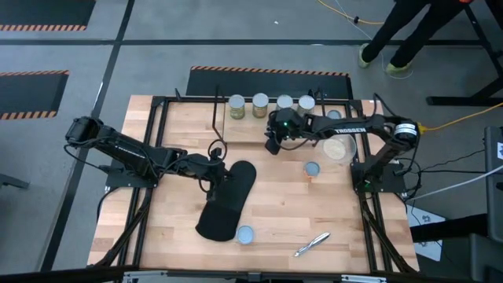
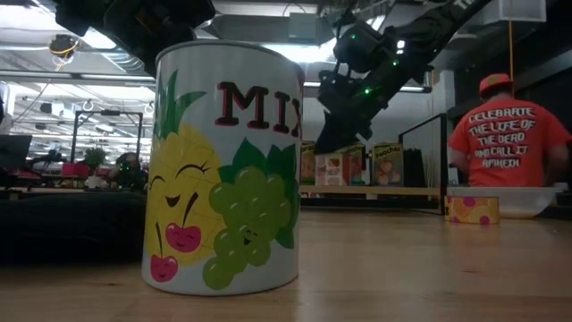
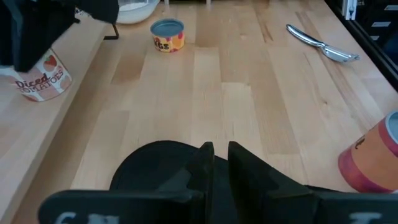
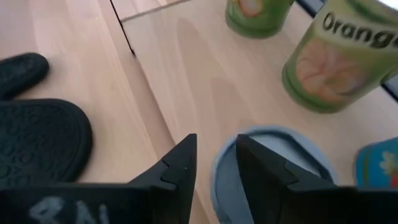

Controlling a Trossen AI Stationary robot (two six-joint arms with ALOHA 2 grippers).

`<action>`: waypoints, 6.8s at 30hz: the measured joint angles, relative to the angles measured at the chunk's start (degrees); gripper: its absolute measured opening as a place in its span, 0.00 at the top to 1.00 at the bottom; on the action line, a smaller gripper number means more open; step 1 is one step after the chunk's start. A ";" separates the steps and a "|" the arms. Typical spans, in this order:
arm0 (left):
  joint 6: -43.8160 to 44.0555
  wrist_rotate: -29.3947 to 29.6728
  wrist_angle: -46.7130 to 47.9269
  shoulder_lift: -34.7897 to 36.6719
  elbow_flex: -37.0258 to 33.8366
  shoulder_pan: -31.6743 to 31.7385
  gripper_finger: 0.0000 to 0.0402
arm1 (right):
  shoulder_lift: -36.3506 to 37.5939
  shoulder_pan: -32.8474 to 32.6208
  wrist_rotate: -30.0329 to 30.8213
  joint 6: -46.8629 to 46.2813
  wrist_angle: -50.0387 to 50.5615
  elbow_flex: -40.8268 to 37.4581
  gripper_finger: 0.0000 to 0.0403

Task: Pick and place cans onto a shelf
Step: Put the small canned tomatoes on the shelf, then put the canned pineapple on the shelf

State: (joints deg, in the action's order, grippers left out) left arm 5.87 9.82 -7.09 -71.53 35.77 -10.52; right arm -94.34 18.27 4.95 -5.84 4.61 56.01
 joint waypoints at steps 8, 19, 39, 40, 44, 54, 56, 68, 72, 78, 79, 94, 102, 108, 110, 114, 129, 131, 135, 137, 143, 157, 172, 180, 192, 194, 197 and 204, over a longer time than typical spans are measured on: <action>0.00 -0.02 0.02 -0.02 0.00 0.00 0.90 | -1.87 0.00 0.27 0.19 -0.85 0.07 0.71; 0.00 -0.02 0.04 -0.02 0.00 0.00 0.90 | -1.66 0.05 0.24 0.28 0.28 0.07 0.87; 0.00 -0.04 0.05 -0.04 0.00 -0.02 0.90 | 7.72 1.97 -9.29 17.46 17.05 -0.28 0.98; 0.00 -0.04 0.06 -0.04 0.00 -0.02 0.90 | 8.00 2.22 -10.94 19.60 17.87 -0.28 0.98; 0.00 -0.04 0.04 -0.04 0.00 -0.02 0.90 | 8.08 3.55 -18.49 25.97 18.15 -0.28 0.97; 0.00 -0.04 0.04 -0.04 0.00 -0.02 0.90 | 7.80 8.87 -19.65 28.65 17.82 -0.18 0.97; 0.00 -0.04 0.04 -0.04 0.00 -0.02 0.90 | 7.80 9.83 -19.64 28.65 17.84 -0.17 0.97; 0.00 -0.04 0.04 -0.04 0.00 -0.02 0.90 | 7.78 11.64 -19.63 28.84 17.84 -0.13 0.97; 0.00 -0.04 0.04 -0.04 0.00 -0.02 0.90 | 6.57 11.63 -19.62 28.84 17.73 -0.11 0.97; 0.00 -0.04 0.04 -0.04 0.00 -0.02 0.90 | 4.83 11.61 -19.65 28.91 17.04 0.02 0.97; 0.00 -0.04 0.04 -0.04 0.00 -0.02 0.90 | 4.83 11.61 -19.63 28.91 17.06 0.02 0.96; 0.00 -0.04 0.04 -0.04 0.00 -0.02 0.90 | 4.87 11.59 -19.65 28.64 17.67 0.00 0.90; 0.00 -0.04 0.04 -0.04 0.00 -0.02 0.90 | 4.87 11.59 -19.63 28.62 17.63 -0.02 0.85; 0.00 -0.04 0.04 -0.04 0.00 -0.02 0.90 | 4.87 11.59 -19.61 28.62 17.60 -0.02 0.85; 0.00 -0.04 0.04 -0.04 0.00 -0.02 0.90 | 4.87 11.59 -19.61 28.62 17.59 -0.02 0.85; 0.00 -0.04 0.04 -0.04 0.00 -0.02 0.90 | 4.87 11.59 -19.55 28.62 17.63 0.16 0.85; 0.00 -0.04 0.04 -0.04 0.00 -0.02 0.90 | 4.74 11.61 -19.43 28.58 26.99 6.20 0.85; 0.02 -0.06 0.04 -0.04 0.00 -0.02 0.90 | 4.74 11.48 -19.50 28.57 30.19 7.42 0.85; 0.00 -0.04 0.04 -0.04 0.00 -0.02 0.90 | 4.76 9.59 -20.00 26.93 37.26 10.36 0.85; 0.00 -0.06 0.04 -0.04 0.00 -0.02 0.90 | 4.76 7.87 -20.21 24.58 40.46 11.50 0.85; 0.00 -0.04 0.04 -0.04 0.00 -0.02 0.90 | 4.81 0.77 -20.10 18.58 46.04 12.37 0.85; 0.02 -0.06 0.04 -0.04 0.00 -0.07 0.90 | 4.87 -15.17 -19.87 0.65 51.79 9.76 0.84; 0.01 -0.06 0.06 -0.04 0.00 -0.07 0.90 | 12.58 -26.83 -5.76 -20.47 53.51 -1.33 0.85; 0.00 -0.04 0.05 -0.04 0.00 -0.07 0.90 | 13.94 -25.76 2.52 -32.07 50.26 -6.56 0.85; 0.01 -0.05 0.04 -0.04 0.00 -0.07 0.90 | 13.88 -21.84 6.64 -43.26 41.68 -8.46 0.85; 0.00 -0.04 0.04 -0.04 0.00 -0.07 0.90 | 13.88 -21.74 8.45 -44.94 41.58 -8.46 0.85; 0.01 -0.05 0.04 -0.04 0.00 -0.07 0.90 | 13.88 -21.76 10.39 -46.09 41.29 -8.46 0.85; 0.00 -0.04 0.04 -0.04 0.00 -0.07 0.90 | 13.88 -21.76 10.47 -47.98 41.23 -8.46 0.85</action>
State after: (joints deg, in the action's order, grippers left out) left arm 5.87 9.78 -7.05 -71.57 35.77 -10.59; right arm -80.47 -3.49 15.42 -53.82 45.84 47.55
